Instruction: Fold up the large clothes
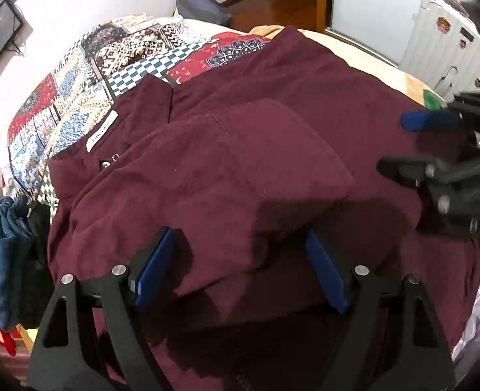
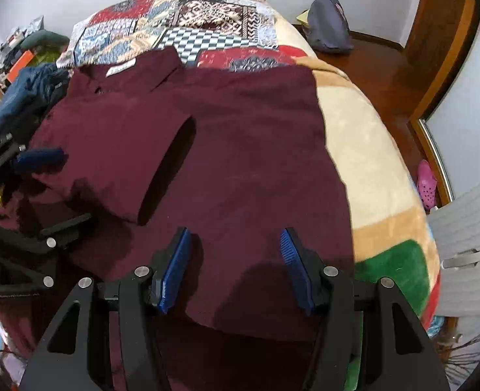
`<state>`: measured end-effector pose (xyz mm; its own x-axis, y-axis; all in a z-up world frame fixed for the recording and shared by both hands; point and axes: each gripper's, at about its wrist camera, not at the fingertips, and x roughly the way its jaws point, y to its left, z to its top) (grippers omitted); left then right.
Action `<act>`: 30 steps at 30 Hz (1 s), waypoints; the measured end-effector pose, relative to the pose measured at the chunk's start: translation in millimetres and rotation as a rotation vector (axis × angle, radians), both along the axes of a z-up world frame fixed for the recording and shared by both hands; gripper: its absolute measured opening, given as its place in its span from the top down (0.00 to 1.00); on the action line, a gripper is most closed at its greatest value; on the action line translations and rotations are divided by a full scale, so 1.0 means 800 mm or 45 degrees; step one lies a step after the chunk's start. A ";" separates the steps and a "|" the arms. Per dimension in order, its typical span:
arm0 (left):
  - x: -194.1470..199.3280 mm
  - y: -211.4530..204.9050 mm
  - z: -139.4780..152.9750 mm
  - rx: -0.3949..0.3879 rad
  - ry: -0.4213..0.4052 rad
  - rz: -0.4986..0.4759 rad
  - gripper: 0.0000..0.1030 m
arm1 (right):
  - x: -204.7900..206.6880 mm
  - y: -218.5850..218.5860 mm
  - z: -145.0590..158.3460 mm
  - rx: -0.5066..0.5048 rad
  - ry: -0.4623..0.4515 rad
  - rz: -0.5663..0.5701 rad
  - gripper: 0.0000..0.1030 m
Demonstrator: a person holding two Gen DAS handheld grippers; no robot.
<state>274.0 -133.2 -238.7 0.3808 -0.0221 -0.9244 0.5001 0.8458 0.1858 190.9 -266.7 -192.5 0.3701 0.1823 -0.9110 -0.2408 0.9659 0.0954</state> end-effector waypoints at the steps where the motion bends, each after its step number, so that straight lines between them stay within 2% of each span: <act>1: 0.005 -0.002 -0.002 0.003 0.001 0.007 0.21 | 0.000 0.002 -0.001 -0.002 -0.008 0.003 0.43; 3: 0.012 -0.006 -0.005 0.013 -0.017 0.012 0.22 | 0.000 0.002 0.001 0.004 -0.011 0.001 0.42; 4: 0.013 -0.009 -0.005 0.012 -0.035 0.002 0.33 | 0.001 0.002 0.002 0.008 -0.008 -0.001 0.42; 5: 0.012 -0.012 -0.005 -0.004 -0.034 -0.023 0.50 | 0.003 0.000 0.002 0.012 -0.005 -0.002 0.42; 6: 0.012 -0.015 -0.004 -0.024 -0.026 -0.045 0.57 | 0.003 -0.001 0.001 0.014 -0.002 -0.003 0.42; 7: 0.011 -0.016 -0.002 -0.037 -0.035 -0.044 0.69 | 0.005 -0.002 0.003 0.020 0.001 -0.005 0.42; 8: 0.011 -0.015 0.003 -0.047 -0.056 -0.042 0.78 | 0.005 -0.003 0.002 0.025 0.003 -0.007 0.42; 10: 0.011 -0.008 0.019 -0.086 -0.104 -0.015 0.85 | 0.007 -0.006 0.007 0.043 0.004 -0.008 0.42; 15: 0.008 0.053 0.100 -0.322 -0.248 0.181 0.87 | 0.009 -0.003 0.030 0.069 -0.050 -0.018 0.42; 17: -0.002 0.091 0.141 -0.405 -0.349 0.281 0.87 | 0.013 0.000 0.045 0.075 -0.089 -0.017 0.42; 22: -0.027 0.180 0.210 -0.511 -0.538 0.485 0.87 | 0.021 0.017 0.081 0.107 -0.185 -0.004 0.42; 26: -0.053 0.245 0.232 -0.544 -0.612 0.630 0.87 | 0.029 0.042 0.086 0.122 -0.199 0.025 0.42; 30: -0.073 0.306 0.220 -0.564 -0.601 0.776 0.87 | 0.037 0.063 0.057 0.104 -0.114 0.069 0.42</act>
<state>215.9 111.9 -62.7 0.7822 -0.0098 -0.6229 -0.1063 0.9831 -0.1489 220.9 -216.0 -147.3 0.4368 0.2767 -0.8560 -0.3037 0.9410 0.1492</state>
